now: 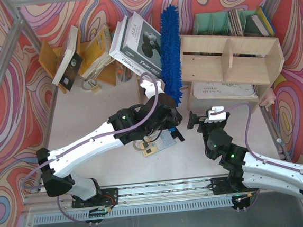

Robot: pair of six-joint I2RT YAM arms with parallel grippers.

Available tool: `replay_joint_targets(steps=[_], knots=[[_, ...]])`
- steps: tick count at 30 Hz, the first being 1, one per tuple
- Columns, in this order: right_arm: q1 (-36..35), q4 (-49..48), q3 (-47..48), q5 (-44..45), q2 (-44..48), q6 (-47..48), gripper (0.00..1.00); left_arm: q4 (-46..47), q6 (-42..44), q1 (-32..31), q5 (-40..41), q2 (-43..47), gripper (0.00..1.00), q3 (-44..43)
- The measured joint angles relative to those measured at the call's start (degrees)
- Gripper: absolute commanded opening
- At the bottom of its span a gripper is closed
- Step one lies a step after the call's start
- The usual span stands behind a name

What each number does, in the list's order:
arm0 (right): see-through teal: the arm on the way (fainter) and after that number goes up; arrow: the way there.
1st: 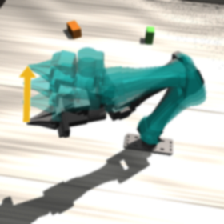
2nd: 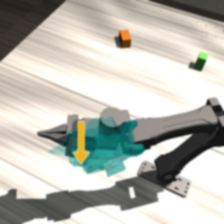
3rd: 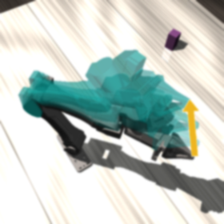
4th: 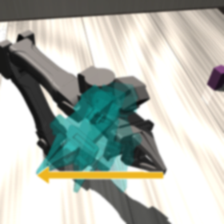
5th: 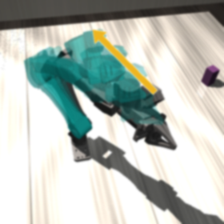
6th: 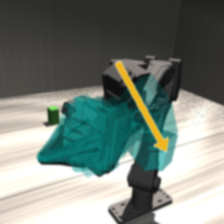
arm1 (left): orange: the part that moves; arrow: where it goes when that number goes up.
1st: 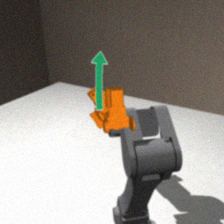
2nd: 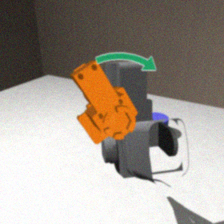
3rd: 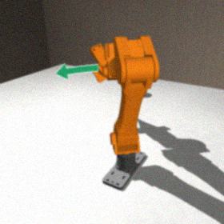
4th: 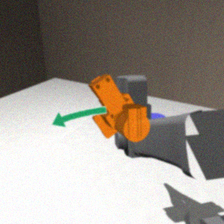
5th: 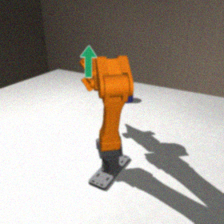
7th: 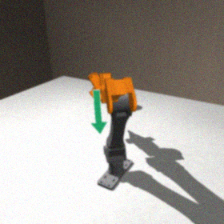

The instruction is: Dust the bookshelf with a duster

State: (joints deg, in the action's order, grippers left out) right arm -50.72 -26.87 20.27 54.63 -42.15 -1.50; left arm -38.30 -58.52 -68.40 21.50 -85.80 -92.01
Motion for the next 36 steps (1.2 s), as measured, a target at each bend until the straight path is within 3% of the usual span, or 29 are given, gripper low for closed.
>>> replay_joint_targets(steps=[17,24,36], knots=[[0.6,0.3,0.3,0.0,-1.8,-0.4,0.91,0.0,3.6,0.5,9.3,12.5,0.00,2.6],[0.9,0.6,0.3,0.0,-1.8,-0.5,0.90,1.4,3.9,0.6,8.5,10.7,0.00,4.0],[0.9,1.1,0.5,0.0,-2.2,-1.3,0.90,3.0,3.7,0.7,-0.7,2.8,0.00,4.3]])
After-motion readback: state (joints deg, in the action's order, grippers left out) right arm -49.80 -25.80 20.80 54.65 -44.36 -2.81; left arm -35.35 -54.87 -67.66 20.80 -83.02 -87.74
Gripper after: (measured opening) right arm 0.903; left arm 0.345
